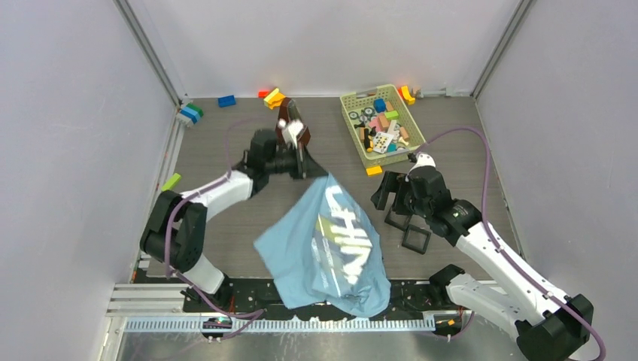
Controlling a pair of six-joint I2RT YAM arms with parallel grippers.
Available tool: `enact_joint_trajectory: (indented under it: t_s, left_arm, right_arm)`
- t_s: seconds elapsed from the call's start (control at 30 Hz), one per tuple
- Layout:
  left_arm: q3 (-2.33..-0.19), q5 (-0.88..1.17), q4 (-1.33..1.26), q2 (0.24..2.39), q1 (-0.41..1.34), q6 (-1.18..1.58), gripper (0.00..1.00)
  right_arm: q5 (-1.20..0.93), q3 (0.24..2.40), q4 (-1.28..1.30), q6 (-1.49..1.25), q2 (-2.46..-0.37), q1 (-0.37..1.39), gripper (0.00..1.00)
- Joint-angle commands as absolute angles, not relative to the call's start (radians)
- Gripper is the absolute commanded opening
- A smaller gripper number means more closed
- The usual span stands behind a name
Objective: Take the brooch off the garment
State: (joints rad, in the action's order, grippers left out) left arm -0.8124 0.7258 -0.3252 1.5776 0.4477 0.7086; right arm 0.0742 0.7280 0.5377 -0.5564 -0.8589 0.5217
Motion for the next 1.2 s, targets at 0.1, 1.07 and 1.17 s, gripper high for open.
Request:
enact_joint_trajectory:
  t_s: [0.1,1.07,1.17]
  left_arm:
    - [-1.442,0.594,0.184,1.481,0.231,0.674,0.00]
    - [-1.078,0.269,0.434,1.076,0.063,0.505,0.00]
    - [-1.116,0.272,0.465,1.100,0.056,0.491,0.00]
  right_arm:
    - [0.121,0.825,0.580,-0.553,-0.860,0.525,0.92]
    - [0.280,1.053,0.087,-0.709,-1.629,0.643,0.69]
    - [0.330,1.131,0.100,-0.718,-1.759,0.669,0.66]
